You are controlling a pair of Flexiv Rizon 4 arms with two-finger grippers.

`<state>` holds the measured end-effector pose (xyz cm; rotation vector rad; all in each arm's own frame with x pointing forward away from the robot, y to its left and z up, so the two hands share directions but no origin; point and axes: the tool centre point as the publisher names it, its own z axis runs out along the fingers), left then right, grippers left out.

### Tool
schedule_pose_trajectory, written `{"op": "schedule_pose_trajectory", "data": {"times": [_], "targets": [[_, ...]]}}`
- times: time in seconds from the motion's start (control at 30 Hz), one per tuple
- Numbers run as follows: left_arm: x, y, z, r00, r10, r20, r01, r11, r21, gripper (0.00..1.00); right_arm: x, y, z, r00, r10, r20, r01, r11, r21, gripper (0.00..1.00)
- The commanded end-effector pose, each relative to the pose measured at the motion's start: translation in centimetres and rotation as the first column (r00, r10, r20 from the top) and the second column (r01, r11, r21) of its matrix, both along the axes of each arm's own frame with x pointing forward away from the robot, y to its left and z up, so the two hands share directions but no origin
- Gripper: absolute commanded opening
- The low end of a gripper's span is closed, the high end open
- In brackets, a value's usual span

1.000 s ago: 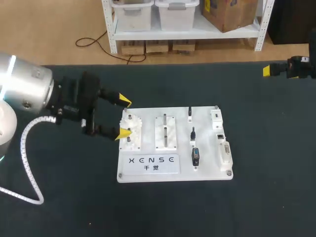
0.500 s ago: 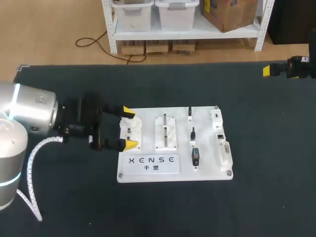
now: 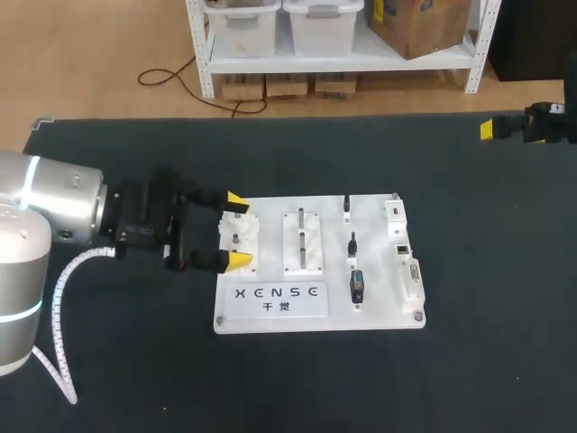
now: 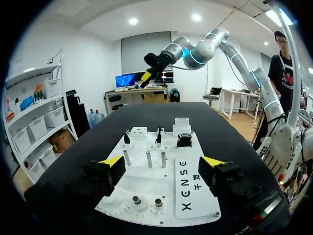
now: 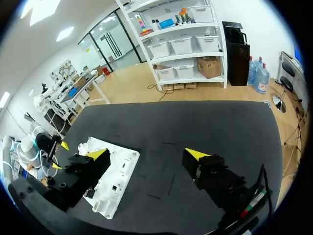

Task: Insert the Ethernet cable into its matching sockets.

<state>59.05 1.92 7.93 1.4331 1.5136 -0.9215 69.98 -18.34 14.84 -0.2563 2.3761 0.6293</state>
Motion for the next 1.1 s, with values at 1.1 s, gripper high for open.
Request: {"op": "schedule_pose_trajectory", "data": {"times": [1.1], "targets": [[0.1,0.0,-0.1,1.000,0.000,0.002,0.000,1.000,-0.003,1.00,-7.3,20.7,-7.4,0.892,-0.177,-0.415,-0.038,0.887,-0.460,1.00]]}}
